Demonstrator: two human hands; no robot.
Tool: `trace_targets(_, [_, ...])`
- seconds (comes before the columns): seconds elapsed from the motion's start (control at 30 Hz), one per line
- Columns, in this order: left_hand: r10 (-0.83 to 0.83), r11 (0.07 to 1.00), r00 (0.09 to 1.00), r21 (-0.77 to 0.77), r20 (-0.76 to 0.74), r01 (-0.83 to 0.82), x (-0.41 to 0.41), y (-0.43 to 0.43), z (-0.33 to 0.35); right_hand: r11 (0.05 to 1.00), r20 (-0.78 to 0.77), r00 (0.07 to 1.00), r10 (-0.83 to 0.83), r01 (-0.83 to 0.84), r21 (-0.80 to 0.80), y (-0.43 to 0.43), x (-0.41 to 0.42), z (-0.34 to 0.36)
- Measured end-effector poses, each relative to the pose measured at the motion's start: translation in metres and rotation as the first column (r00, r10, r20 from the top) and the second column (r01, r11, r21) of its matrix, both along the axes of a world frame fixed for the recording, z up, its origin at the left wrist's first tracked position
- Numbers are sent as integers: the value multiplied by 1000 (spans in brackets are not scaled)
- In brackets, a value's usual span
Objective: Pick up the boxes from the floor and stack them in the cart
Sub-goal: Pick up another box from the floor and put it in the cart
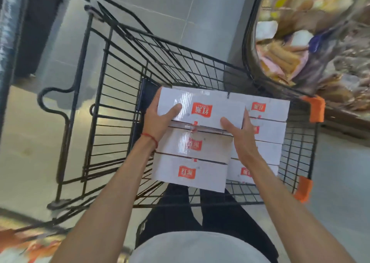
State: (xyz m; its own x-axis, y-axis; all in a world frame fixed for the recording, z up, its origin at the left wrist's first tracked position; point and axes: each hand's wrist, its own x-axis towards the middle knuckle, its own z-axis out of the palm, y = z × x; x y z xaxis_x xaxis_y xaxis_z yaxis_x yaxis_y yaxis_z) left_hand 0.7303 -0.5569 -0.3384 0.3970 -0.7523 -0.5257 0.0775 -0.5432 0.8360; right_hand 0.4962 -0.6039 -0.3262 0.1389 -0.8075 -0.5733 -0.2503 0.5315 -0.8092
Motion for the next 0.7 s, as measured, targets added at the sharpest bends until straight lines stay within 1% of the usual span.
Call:
trace_targets(0.13, [-48, 997, 998, 62, 50, 45, -1, 4, -24, 998, -53, 998, -42, 44, 44, 4, 4, -25])
trace_targets(0.23, [-43, 992, 998, 123, 51, 37, 0, 10, -34, 998, -93, 996, -10, 16, 68, 6, 5, -38])
trace_targets(0.37, [-16, 978, 1000, 208, 27, 10, 1, 15, -42, 998, -141, 989, 37, -28, 63, 10, 8, -47])
trace_targets(0.57, [-40, 969, 998, 246, 54, 25, 0, 13, -42, 997, -150, 988, 33, -21, 79, 13, 9, -46])
trace_targets(0.67, [-19, 966, 991, 256, 136, -16, -5, 12, -37, 995, -172, 984, 38, -20, 100, 13, 11, -43])
trace_targets(0.7, [-29, 971, 984, 239, 175, -14, -11, 13, -30, 996, -191, 982, 5, 12, 87, 17, 8, -37])
